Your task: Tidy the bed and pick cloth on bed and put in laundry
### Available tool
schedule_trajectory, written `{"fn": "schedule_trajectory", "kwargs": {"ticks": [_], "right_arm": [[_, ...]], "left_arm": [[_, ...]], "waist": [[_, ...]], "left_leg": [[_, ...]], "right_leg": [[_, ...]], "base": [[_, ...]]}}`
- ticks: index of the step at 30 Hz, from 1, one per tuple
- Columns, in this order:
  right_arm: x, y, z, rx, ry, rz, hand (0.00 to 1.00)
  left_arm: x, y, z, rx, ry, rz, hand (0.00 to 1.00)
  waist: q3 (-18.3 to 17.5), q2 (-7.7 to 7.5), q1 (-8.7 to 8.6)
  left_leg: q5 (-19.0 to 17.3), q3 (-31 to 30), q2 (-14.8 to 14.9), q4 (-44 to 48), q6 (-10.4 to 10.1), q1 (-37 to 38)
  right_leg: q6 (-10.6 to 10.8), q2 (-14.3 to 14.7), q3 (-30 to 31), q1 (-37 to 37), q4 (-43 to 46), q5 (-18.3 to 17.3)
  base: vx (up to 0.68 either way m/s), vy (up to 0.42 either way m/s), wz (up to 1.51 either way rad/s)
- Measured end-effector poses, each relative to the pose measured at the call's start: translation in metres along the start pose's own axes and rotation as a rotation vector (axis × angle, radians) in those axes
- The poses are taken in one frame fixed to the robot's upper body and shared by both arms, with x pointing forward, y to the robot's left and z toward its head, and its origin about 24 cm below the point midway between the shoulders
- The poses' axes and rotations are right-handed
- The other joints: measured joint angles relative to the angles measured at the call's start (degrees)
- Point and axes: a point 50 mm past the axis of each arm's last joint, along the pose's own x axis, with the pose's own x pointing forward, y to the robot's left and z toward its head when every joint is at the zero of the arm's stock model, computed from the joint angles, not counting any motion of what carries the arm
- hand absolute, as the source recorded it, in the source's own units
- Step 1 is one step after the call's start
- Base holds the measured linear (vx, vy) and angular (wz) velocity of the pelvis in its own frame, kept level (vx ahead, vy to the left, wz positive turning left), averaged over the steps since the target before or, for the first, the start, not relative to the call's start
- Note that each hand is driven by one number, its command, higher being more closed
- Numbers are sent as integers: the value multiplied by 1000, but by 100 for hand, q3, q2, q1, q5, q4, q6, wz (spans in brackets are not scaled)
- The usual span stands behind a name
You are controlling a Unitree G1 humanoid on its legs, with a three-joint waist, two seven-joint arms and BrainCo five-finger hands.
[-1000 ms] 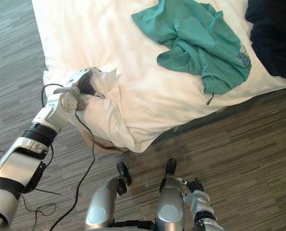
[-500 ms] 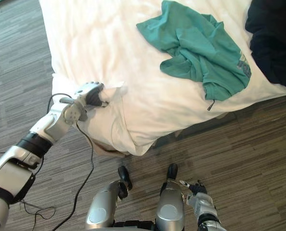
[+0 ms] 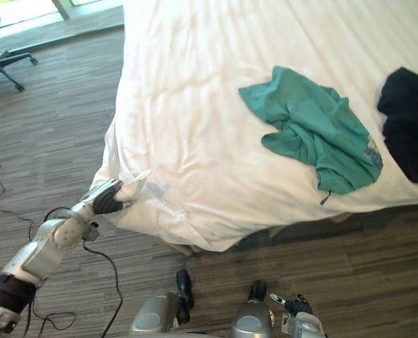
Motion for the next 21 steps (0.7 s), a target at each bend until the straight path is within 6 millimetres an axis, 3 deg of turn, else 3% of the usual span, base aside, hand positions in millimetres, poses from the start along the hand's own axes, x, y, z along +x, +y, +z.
{"fn": "schedule_trajectory", "kwargs": {"ticks": [3,5,9,13,16,21], "right_arm": [[-1,1,-5,14,11,12,0],[-3,4,-12,32,31,17,0],[-5,3,-20,55,48,14,0],[-7,10,-26,65,62,37,0],[-7,12,-24,68,54,41,0],[-6,16,-22,75,49,48,0]], "left_arm": [[-11,-7,-11,-42,55,4,0],[-17,-17,-14,-110,86,27,0],[-24,-39,-20,-218,154,34,0],[-42,-66,-45,-344,326,42,0],[-53,-83,-62,-425,461,53,0],[-76,-102,-86,-492,651,107,0]], "waist": [[-132,-123,42],[-269,-194,167],[-346,-243,264],[-573,-420,347],[-613,-477,487],[-667,-536,527]], "left_leg": [[189,-213,-8,-296,-23,110],[331,-380,-11,-508,-32,130],[396,-666,-79,-568,-20,124],[396,-886,-122,-572,-21,106],[396,-903,-125,-578,-21,106],[395,-905,-150,-601,-21,114]], "right_leg": [[0,77,-256,182,-144,0],[-1,125,-457,248,-223,-1],[20,126,-820,477,-319,-21],[80,126,-1085,645,-350,-102],[79,129,-1121,662,-357,-114],[112,123,-1123,706,-419,-93]], "base": [[-1,-45,39],[6,-45,37],[5,-20,49],[32,-19,32],[13,-25,7],[0,0,0]]}}
